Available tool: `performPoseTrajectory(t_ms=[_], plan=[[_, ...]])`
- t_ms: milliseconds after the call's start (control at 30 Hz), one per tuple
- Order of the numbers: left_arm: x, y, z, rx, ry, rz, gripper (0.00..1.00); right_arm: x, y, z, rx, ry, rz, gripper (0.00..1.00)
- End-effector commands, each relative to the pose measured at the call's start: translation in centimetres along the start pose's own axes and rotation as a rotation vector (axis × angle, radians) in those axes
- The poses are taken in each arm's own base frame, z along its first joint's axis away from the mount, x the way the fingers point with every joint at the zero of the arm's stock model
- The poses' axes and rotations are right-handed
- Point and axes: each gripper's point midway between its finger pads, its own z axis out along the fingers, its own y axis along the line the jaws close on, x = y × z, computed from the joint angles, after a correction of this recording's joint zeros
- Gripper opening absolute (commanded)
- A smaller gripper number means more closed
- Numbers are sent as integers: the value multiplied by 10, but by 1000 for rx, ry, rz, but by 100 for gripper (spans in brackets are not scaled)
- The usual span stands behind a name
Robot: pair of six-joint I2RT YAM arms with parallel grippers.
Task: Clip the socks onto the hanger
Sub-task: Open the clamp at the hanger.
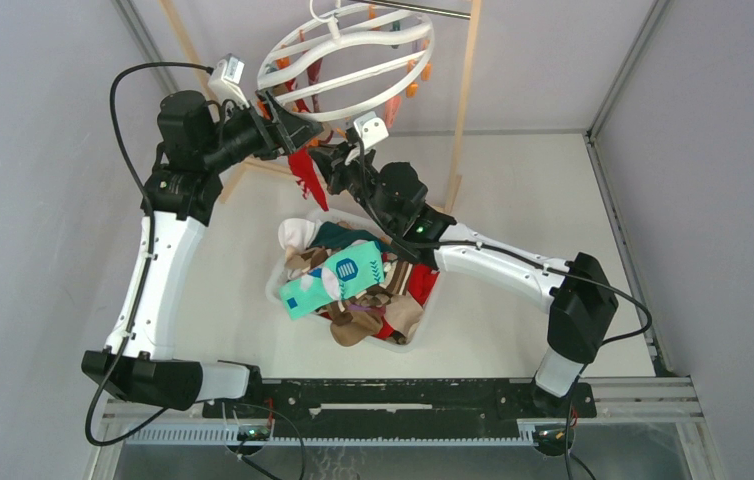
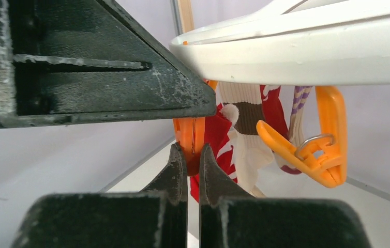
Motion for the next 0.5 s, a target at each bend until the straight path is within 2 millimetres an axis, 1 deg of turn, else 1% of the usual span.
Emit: performPoseTrajectory(t_ms=[0, 133, 267, 467], plan=[[-20, -9, -5, -11, -58, 73, 68, -29, 9, 4, 8, -67, -23, 0], [-20, -8, -4, -28, -58, 81, 65, -28, 13, 5, 14, -66, -41, 0], [-25, -6, -3, -49, -74, 87, 58, -26, 15, 5, 20, -67, -55, 0], [-33, -7, -5, -62, -100, 96, 59, -22, 16, 5, 24, -59, -64, 0]])
